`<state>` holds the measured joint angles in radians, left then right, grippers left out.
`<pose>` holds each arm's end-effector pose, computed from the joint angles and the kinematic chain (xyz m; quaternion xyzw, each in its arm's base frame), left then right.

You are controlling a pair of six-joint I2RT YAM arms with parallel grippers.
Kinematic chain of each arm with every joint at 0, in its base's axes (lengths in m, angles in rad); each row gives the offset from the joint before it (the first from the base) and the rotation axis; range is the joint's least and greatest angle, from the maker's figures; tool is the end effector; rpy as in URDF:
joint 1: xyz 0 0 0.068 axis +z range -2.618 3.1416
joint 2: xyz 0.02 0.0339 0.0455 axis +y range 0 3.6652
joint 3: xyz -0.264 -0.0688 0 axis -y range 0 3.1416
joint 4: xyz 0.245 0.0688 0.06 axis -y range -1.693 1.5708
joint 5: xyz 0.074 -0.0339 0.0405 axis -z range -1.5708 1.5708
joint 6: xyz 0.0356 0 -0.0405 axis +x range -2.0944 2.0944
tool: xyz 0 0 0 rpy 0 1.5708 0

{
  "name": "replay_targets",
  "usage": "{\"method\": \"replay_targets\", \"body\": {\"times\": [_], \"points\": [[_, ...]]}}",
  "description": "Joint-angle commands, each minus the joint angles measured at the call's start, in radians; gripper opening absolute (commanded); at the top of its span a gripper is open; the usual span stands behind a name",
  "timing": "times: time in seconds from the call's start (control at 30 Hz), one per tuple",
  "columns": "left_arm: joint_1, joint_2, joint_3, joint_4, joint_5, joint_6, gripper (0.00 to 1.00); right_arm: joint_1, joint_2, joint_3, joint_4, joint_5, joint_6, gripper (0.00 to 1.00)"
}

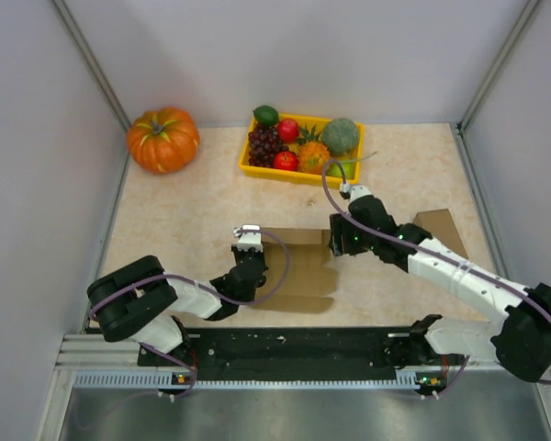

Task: Fold the paper box

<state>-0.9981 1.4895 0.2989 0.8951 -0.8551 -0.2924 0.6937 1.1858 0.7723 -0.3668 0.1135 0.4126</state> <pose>0.1517 -0.1857 0.1430 0.0210 0.7714 -0.0596 0.6332 0.1925 0.1549 0.2377 -0.1075 0.9154 0.1574 0.3546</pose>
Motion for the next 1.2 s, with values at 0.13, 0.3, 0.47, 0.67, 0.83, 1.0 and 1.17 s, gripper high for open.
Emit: {"method": "replay_targets", "body": {"times": [0.13,0.3,0.47,0.67,0.83,1.0,1.17], "points": [[-0.005,-0.023,-0.015,0.047,-0.030,0.025,0.00,-0.054,0.096,0.329,-0.396,-0.013,-0.458,0.52],[-0.005,-0.031,-0.009,0.048,-0.013,0.042,0.00,-0.056,0.245,0.415,-0.363,-0.024,-0.665,0.43],[-0.005,-0.034,-0.007,0.054,-0.007,0.045,0.00,-0.046,0.319,0.430,-0.357,-0.094,-0.719,0.40],[-0.005,-0.014,-0.004,0.077,-0.012,0.050,0.00,-0.036,0.389,0.438,-0.307,-0.123,-0.686,0.26],[-0.005,0.000,0.008,0.077,-0.035,0.030,0.00,-0.034,0.440,0.479,-0.398,-0.110,-0.435,0.00],[-0.007,0.018,0.014,0.087,-0.032,0.006,0.00,-0.036,0.411,0.507,-0.509,-0.034,-0.070,0.00],[-0.013,0.015,0.028,0.070,-0.027,0.004,0.00,-0.034,0.402,0.487,-0.463,-0.164,0.202,0.00]]}}
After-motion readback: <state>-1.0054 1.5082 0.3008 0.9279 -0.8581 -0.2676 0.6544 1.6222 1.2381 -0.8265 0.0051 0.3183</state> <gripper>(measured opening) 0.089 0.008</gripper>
